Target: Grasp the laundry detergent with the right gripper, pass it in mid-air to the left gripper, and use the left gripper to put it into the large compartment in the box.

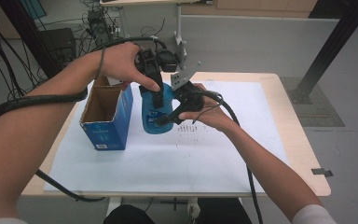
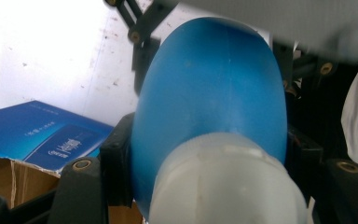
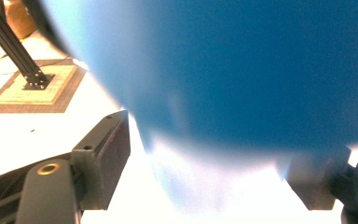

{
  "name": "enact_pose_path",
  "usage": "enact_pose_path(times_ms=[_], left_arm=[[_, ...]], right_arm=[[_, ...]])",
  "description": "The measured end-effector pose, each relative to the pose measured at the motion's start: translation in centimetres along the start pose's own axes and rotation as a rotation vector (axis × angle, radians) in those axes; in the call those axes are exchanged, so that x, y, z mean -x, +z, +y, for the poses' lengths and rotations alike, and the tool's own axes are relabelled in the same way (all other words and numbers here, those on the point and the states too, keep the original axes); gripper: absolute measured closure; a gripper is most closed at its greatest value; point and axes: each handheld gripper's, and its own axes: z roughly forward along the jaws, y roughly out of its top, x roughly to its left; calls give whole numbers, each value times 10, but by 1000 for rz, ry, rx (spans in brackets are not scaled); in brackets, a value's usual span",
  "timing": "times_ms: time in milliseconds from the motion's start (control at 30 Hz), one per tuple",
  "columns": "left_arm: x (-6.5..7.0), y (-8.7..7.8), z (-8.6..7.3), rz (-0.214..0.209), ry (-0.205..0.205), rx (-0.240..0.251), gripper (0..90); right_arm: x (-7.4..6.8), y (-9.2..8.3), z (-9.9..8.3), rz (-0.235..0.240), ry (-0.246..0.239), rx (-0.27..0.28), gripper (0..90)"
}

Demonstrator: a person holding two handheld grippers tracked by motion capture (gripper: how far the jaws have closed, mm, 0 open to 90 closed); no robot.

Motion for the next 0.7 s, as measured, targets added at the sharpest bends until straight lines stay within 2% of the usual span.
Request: enact_pose_path(times_ms=[67, 167, 300, 367, 467, 533, 700], left_arm=[[-1, 0, -1, 9, -7, -1, 367], [-3, -1, -3, 24, -23, -6, 367], [-6, -2, -5, 16, -58, -15, 367], [-6, -3, -6, 16, -74, -9, 367], [-7, -7, -6, 19, -98, -6, 367], [-8, -10, -8, 23, -115, -3, 367], [-11, -17, -10, 18, -170, -17, 367]], right_arm=[[-1, -2, -1, -46, -11, -30, 176], [-2, -6, -4, -39, 7, -59, 149], [0, -14, -8, -41, 66, -85, 91], [1, -19, -10, -48, 113, -121, 29], [3, -26, -14, -50, 176, -187, 35], [3, -34, -16, -73, 197, -227, 35], [-1, -56, -21, -144, 240, -285, 35]])
